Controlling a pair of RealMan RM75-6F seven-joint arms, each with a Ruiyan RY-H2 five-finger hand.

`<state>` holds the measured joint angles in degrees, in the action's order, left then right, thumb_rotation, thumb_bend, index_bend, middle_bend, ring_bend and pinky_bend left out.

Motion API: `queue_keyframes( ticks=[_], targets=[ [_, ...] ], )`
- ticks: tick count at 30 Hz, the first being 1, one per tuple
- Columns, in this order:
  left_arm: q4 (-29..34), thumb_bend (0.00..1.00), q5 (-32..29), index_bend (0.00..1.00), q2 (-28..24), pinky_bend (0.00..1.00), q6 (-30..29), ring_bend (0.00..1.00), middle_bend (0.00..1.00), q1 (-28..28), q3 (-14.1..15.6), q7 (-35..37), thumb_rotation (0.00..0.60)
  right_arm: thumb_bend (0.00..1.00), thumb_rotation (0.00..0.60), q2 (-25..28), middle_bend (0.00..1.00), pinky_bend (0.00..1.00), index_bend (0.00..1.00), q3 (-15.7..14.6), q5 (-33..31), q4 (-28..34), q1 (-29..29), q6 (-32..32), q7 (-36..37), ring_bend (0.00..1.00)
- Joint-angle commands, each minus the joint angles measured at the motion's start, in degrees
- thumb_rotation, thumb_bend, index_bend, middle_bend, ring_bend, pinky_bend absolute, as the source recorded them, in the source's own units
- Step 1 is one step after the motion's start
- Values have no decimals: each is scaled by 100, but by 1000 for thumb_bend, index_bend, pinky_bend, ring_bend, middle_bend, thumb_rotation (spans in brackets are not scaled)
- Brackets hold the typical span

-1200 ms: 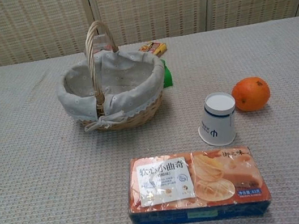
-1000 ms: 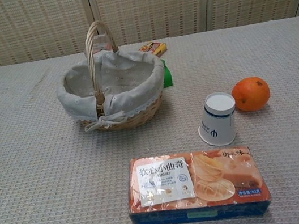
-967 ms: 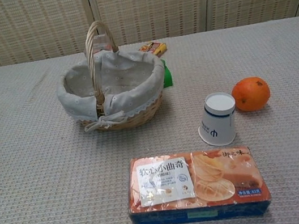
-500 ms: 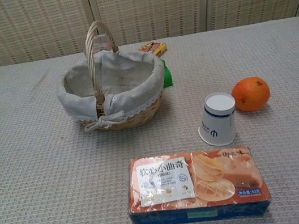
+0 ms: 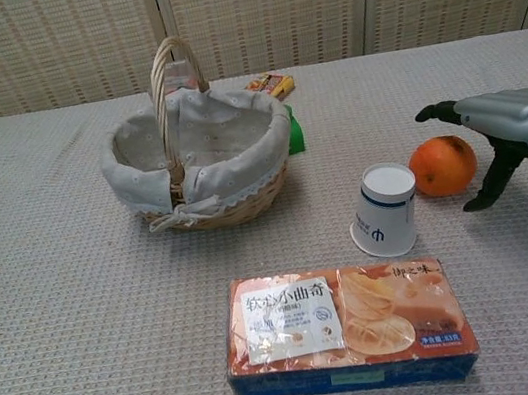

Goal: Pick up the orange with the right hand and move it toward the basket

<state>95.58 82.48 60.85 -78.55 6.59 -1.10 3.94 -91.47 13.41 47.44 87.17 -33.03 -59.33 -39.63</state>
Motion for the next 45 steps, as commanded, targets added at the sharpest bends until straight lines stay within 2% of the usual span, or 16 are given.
queue_keyframes(
  ticks=[1,2,4,5,8,13,19,25,32,38,40,41,42,43,44,45],
  targets=[
    [4,330,-10,0,-10,103,14,0,0,2,0,35,600,32,600,-457,2,178,0,111,-84,-472,-294,-10,-71,2],
    [4,331,-16,0,-14,103,24,0,0,5,-2,52,600,80,600,-624,43,254,0,146,60,-643,-339,-130,36,38],
    [7,331,-26,0,-21,103,40,0,0,9,-4,77,600,190,600,-842,232,489,0,171,314,-854,-374,-316,238,225],
    [9,331,-30,0,-24,103,46,0,0,11,-5,87,600,249,600,-917,418,669,0,180,399,-910,-378,-379,341,423],
    [13,330,-34,0,-34,103,50,0,0,9,-5,124,600,307,600,-984,664,904,0,191,718,-952,-345,-554,712,696],
    [22,330,-17,0,-51,103,37,0,0,-1,2,176,600,322,600,-721,741,961,13,369,992,-660,-267,-786,1137,771],
    [42,330,9,0,-38,103,51,0,0,15,4,178,600,322,600,-360,742,962,54,936,1027,111,-362,-1043,1382,771],
    [81,332,25,0,-7,103,87,0,0,48,4,127,600,323,600,-584,742,945,94,1290,1074,483,-842,-1149,1160,753],
    [93,331,32,0,-6,103,101,0,0,59,10,146,600,322,600,-1464,742,936,138,1505,807,-10,-1677,-1153,632,741],
    [79,331,25,0,-50,104,80,0,0,31,21,262,600,322,600,-2184,726,859,173,1451,688,-810,-2118,-1137,538,664],
    [76,332,30,0,-65,103,62,0,0,16,25,311,600,321,600,-2363,651,781,188,1378,680,-1055,-2189,-1118,531,563],
    [71,332,36,0,-66,103,45,0,0,8,25,325,600,313,600,-2416,548,708,253,1339,639,-1124,-2207,-1073,502,447],
    [61,332,45,0,-64,103,26,0,0,0,23,339,600,284,600,-2457,400,608,252,1311,581,-1175,-2224,-1040,437,293],
    [52,331,54,0,-63,103,14,0,0,-6,25,351,600,250,600,-2494,272,521,216,1300,538,-1207,-2242,-1024,383,172],
    [44,332,59,0,-64,103,10,0,0,-11,30,363,600,207,600,-2530,153,435,115,1294,500,-1211,-2256,-992,373,65],
    [40,332,59,0,-68,103,12,0,0,-13,33,370,600,173,600,-2545,80,370,22,1287,484,-1215,-2261,-979,365,20]
  ],
)
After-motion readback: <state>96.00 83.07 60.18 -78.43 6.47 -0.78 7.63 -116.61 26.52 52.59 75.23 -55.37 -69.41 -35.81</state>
